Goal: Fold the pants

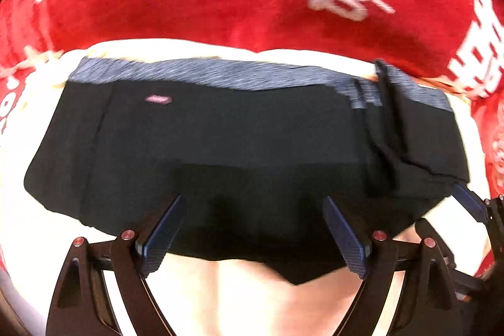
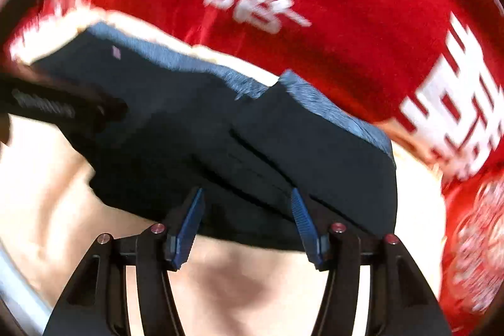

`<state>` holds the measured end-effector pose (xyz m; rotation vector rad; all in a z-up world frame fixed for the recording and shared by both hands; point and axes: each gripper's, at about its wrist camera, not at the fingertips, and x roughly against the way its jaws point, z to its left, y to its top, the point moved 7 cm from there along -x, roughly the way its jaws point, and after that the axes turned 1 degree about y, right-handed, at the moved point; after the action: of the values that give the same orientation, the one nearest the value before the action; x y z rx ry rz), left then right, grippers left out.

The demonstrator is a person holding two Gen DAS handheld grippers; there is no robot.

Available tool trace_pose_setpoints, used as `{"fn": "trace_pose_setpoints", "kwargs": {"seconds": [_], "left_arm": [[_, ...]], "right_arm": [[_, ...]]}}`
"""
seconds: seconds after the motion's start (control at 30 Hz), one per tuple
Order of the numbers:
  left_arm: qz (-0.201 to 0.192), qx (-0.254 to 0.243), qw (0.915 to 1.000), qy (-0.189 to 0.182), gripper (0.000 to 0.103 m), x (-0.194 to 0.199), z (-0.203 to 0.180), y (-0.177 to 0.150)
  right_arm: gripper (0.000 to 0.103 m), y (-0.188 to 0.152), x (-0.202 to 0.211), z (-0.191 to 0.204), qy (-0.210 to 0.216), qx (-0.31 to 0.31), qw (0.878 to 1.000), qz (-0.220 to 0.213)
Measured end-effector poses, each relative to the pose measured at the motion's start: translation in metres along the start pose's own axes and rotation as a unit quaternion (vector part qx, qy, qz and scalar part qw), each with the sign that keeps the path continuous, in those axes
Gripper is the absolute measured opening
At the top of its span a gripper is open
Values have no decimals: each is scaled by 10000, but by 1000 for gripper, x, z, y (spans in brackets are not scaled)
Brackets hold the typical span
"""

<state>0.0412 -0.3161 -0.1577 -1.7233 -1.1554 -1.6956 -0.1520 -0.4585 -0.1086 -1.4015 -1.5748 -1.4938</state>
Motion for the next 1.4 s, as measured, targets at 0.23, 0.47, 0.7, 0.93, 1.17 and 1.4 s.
{"fn": "trace_pose_setpoints", "kwargs": {"seconds": [0.23,0.47,0.7,0.93,1.17,1.4], "left_arm": [[-2,-428,9949,-908,90,8,-80,18],[84,-630,9882,-1395,83,-8,-127,44],[393,-841,9873,-1292,71,-34,-145,50],[660,-751,9792,-1767,4,-29,-156,46],[703,-889,9836,-1403,4,-22,-134,16],[658,-800,9859,-1314,4,-33,-135,5]], "right_arm": [[61,-3,-6,-78,-19,-966,9950,253],[61,-23,0,-94,157,-1580,9866,379],[60,-35,0,-116,282,-1948,9796,408],[47,-58,-6,-134,418,-2331,9700,557],[47,-68,1,-146,705,-2445,9656,542],[47,-45,-30,-168,849,-2513,9629,491]]}}
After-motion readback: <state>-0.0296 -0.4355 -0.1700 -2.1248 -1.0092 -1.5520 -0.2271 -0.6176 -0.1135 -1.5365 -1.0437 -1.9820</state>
